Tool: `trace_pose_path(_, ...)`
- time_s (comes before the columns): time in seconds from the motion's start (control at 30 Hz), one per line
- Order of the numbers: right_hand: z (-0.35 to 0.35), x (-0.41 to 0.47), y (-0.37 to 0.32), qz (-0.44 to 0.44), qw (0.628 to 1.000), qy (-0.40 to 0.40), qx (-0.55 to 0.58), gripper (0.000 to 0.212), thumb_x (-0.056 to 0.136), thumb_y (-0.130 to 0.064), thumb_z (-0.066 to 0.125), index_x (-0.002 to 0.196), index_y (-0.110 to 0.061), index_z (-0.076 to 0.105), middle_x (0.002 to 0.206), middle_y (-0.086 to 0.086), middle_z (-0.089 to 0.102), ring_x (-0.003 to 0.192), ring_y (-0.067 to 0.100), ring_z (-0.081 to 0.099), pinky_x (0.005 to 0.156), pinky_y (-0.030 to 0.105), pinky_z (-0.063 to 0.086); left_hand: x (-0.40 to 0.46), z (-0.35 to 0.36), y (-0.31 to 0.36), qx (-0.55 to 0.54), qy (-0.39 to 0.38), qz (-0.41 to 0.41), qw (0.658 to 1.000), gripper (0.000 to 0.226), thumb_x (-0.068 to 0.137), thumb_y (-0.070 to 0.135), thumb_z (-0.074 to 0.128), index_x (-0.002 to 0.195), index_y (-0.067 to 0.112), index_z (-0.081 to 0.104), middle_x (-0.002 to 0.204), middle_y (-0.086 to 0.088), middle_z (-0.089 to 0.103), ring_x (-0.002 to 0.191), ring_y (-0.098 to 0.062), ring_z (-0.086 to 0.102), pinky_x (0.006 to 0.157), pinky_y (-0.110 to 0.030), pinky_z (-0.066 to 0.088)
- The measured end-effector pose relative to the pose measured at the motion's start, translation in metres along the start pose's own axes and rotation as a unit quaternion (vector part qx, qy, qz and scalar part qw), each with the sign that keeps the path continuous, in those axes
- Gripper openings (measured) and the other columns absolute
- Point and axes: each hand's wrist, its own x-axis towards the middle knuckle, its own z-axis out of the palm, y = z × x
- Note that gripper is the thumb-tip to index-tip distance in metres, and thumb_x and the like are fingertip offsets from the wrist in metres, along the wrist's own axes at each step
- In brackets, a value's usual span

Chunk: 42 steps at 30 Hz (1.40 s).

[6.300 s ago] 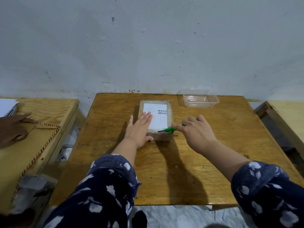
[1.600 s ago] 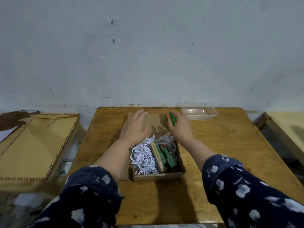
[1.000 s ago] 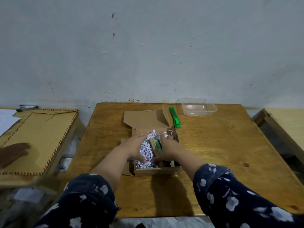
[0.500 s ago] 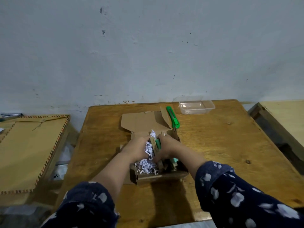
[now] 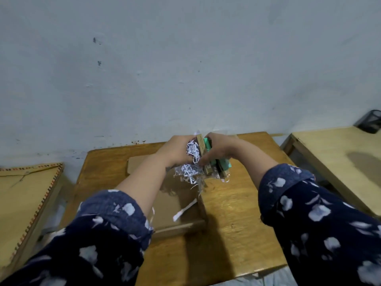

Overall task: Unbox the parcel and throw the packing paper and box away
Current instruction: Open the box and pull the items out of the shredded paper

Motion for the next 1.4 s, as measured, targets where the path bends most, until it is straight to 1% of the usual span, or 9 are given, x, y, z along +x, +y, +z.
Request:
trace_pose_path(0.13, -0.006, -0.022, 0.053, 0.039, 0.999, -0.016, 0.027, 0.068, 0.067, -0.025, 0.083, 0.124, -0.013, 0.047, 0.090, -0.002, 0.055, 0.081, 0.017, 0.057, 0.065, 0.028, 0.050, 0.011, 0.051, 0.032, -0.001, -0.031, -0.011, 0.999, 0.080, 0.074, 0.004, 0.075, 0.144, 0.024, 0.041, 0.122, 0.002, 0.058, 0.079, -0.017, 0.062, 0.060, -0.024, 0.051)
trace_pose_path(0.23, 0.003, -0.029, 0.098, 0.071, 0.995, -0.054, 0.044, 0.072, 0.069, -0.021, 0.082, 0.129, -0.013, 0.042, 0.105, 0.002, 0.057, 0.095, 0.023, 0.058, 0.078, 0.035, 0.052, 0.016, 0.100, 0.046, -0.023, -0.064, -0.023, 0.997, 0.084, 0.074, 0.004, 0.076, 0.146, 0.024, 0.037, 0.126, -0.009, 0.061, 0.086, -0.022, 0.065, 0.074, -0.038, 0.058)
trace_pose_path(0.4, 0.033, -0.025, 0.154, 0.082, 0.992, -0.071, 0.061, 0.084, 0.066, -0.023, 0.084, 0.135, -0.014, 0.037, 0.128, 0.008, 0.051, 0.106, 0.025, 0.052, 0.086, 0.036, 0.047, 0.021, 0.163, 0.047, -0.049, -0.094, -0.089, 0.990, 0.085, 0.076, 0.003, 0.075, 0.147, 0.024, 0.034, 0.141, -0.009, 0.050, 0.110, -0.024, 0.059, 0.087, -0.039, 0.054)
trace_pose_path(0.57, 0.063, -0.017, 0.178, 0.008, 0.989, -0.019, 0.145, 0.107, 0.066, -0.031, 0.085, 0.150, -0.023, 0.021, 0.150, 0.007, 0.036, 0.133, 0.027, 0.040, 0.106, 0.039, 0.040, 0.009, 0.180, 0.035, 0.076, -0.074, -0.149, 0.983, 0.077, 0.086, 0.019, 0.064, 0.151, 0.028, 0.023, 0.158, 0.000, 0.024, 0.142, -0.029, 0.024, 0.115, -0.045, 0.025)
trace_pose_path(0.7, 0.055, -0.011, 0.183, 0.006, 0.990, -0.002, 0.138, 0.062, 0.090, -0.033, 0.062, 0.145, -0.026, 0.035, 0.145, 0.006, 0.045, 0.121, 0.027, 0.052, 0.083, 0.030, 0.048, -0.003, 0.176, 0.038, 0.071, -0.028, -0.162, 0.984, 0.076, 0.083, 0.021, 0.058, 0.149, 0.036, 0.024, 0.161, 0.007, 0.013, 0.143, -0.025, 0.012, 0.115, -0.047, 0.010)
trace_pose_path(0.8, 0.036, -0.008, 0.189, -0.018, 0.998, 0.051, 0.033, 0.039, 0.095, -0.011, 0.045, 0.129, -0.024, 0.057, 0.129, 0.007, 0.062, 0.102, 0.023, 0.063, 0.064, 0.026, 0.052, -0.001, 0.175, 0.047, 0.077, 0.011, -0.147, 0.986, 0.067, 0.085, 0.023, 0.052, 0.146, 0.039, 0.031, 0.159, 0.008, 0.016, 0.141, -0.022, 0.013, 0.113, -0.044, 0.008)
trace_pose_path(0.93, 0.021, -0.013, 0.194, -0.025, 0.993, 0.116, -0.005, 0.044, 0.087, 0.003, 0.044, 0.115, -0.022, 0.067, 0.112, 0.003, 0.071, 0.101, 0.021, 0.066, 0.079, 0.035, 0.056, 0.006, 0.184, 0.058, 0.097, 0.024, -0.100, 0.990, 0.055, 0.095, 0.034, 0.045, 0.147, 0.035, 0.029, 0.159, 0.007, 0.018, 0.144, -0.018, 0.012, 0.115, -0.044, 0.007)
trace_pose_path(1.17, 0.047, -0.033, 0.196, 0.008, 0.993, 0.107, -0.045, 0.029, 0.088, -0.038, 0.057, 0.113, -0.022, 0.062, 0.099, 0.000, 0.072, 0.088, 0.023, 0.067, 0.068, 0.030, 0.048, 0.014, 0.203, 0.062, 0.121, -0.025, -0.070, 0.990, 0.049, 0.099, 0.041, 0.037, 0.147, 0.038, 0.029, 0.161, 0.008, 0.010, 0.148, -0.018, 0.005, 0.118, -0.044, 0.003)
trace_pose_path(1.4, 0.060, -0.041, 0.195, 0.082, 0.993, 0.076, -0.043, 0.047, 0.081, -0.047, 0.060, 0.119, -0.020, 0.058, 0.106, 0.001, 0.068, 0.100, 0.023, 0.063, 0.093, 0.040, 0.045, 0.012, 0.207, 0.055, 0.134, -0.030, -0.084, 0.987, 0.053, 0.098, 0.043, 0.033, 0.149, 0.034, 0.023, 0.160, 0.007, 0.011, 0.146, -0.019, 0.009, 0.117, -0.044, 0.008)
